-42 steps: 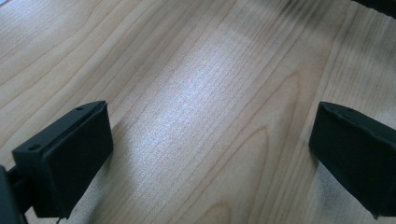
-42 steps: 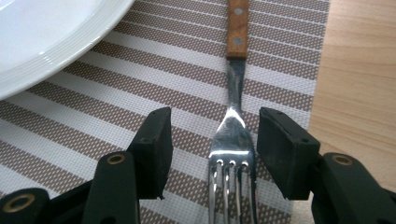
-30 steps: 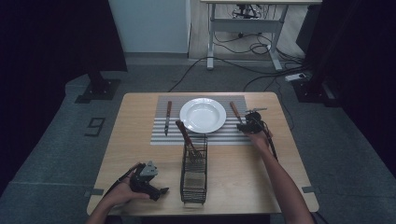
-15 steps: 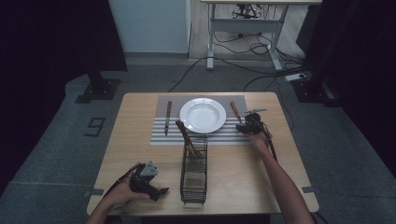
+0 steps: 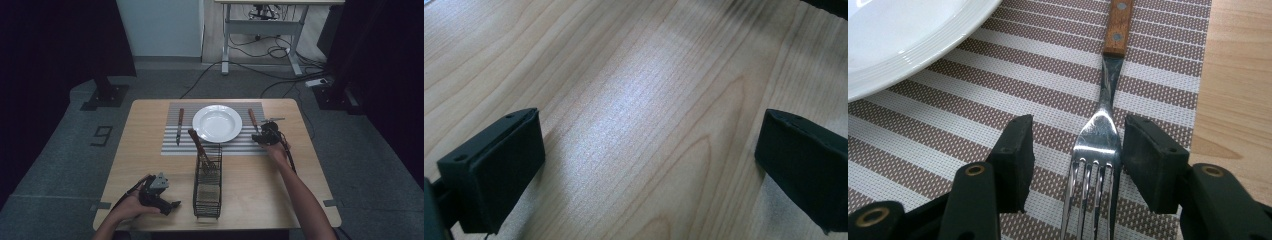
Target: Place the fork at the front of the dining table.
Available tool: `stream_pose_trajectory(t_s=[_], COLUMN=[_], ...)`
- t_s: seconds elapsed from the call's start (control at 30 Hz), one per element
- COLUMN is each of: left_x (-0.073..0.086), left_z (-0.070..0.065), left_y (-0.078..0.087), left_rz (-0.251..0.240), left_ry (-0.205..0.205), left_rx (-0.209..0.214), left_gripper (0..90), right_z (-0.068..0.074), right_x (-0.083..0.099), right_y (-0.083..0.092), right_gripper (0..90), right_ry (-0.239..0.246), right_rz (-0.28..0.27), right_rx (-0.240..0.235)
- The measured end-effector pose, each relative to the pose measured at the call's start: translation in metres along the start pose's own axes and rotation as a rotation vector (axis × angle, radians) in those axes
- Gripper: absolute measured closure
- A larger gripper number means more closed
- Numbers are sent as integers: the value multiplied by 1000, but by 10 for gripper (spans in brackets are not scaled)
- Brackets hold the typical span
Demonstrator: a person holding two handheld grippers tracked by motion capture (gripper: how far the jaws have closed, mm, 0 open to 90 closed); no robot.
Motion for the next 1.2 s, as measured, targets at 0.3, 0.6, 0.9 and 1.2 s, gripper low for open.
stream_pose_trajectory(t_s=[0.3,0.6,0.9,1.2], left_x=[0,0,0,0], left_z=[0,0,0,0], left_y=[0,0,0,0], left_rz=[0,-1,-1,-1], left_ry=[0,1,0,-1], left_rx=[0,0,0,1], left_gripper=[0,0,0,0], right_z=[2,4,6,4], right_x=[1,1,1,-4], right_y=[0,0,0,10], right_gripper=[464,460,457,427], right_ry=[-2,1,-3,-17], right_rz=[-2,3,3,-45], right_rx=[-13,-15,-21,-21])
Point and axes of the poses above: each handheld gripper's, and its own axes: y roughly backward along the jaws, x roughly out of its underside, z roughly to its left, the point moved 5 cm from there along -y, roughly forward along the jaws, and after that the axes turned 15 degrees about -x, right-handed, at the moved point
